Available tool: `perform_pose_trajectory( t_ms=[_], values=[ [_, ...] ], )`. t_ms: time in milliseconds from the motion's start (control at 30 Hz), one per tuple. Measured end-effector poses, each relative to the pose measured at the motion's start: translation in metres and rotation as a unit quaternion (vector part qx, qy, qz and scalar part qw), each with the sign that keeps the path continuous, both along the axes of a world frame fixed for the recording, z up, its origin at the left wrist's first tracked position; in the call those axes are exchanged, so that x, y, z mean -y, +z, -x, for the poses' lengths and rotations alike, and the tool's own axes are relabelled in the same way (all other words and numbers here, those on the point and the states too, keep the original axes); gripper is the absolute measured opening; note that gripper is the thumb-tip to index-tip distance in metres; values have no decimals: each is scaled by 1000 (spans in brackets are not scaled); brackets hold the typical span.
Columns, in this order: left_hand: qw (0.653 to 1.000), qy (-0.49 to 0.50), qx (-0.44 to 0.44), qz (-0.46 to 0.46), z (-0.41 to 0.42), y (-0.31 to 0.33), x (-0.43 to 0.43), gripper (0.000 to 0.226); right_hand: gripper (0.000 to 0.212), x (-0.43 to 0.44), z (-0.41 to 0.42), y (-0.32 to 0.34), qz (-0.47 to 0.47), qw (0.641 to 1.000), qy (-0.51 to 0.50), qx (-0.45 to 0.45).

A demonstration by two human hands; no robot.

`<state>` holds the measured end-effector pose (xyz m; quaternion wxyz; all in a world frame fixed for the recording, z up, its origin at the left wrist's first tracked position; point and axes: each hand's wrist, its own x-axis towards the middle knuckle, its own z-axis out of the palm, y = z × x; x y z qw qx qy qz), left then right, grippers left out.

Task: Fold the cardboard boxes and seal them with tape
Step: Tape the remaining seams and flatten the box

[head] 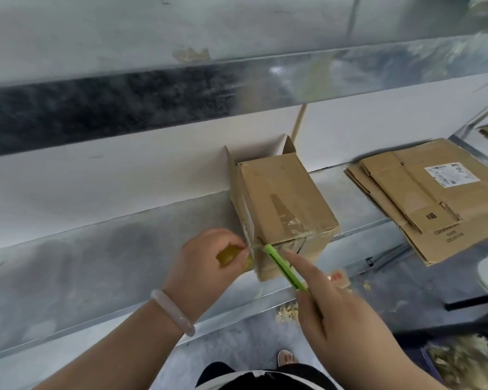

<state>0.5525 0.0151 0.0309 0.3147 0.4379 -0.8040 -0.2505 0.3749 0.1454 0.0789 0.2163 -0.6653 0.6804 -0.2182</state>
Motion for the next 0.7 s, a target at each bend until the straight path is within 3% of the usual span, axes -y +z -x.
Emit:
perform_pose_trajectory(
  t_ms=[133,233,400,700],
  values=[
    [1000,7,-30,6,-2,0,-2,24,70,3,-13,-11,-28,997,35,-63],
    [999,11,-32,3,-1,-1,-2,25,76,7,-19,-15,7,993,34,-117],
    [999,31,-40,-8,1,0,-5,8,81,18,-29,-6,-99,983,32,-149],
    [998,42,-50,-19,7,1,-7,5,77,23,-30,-10,-88,986,25,-143]
  ],
)
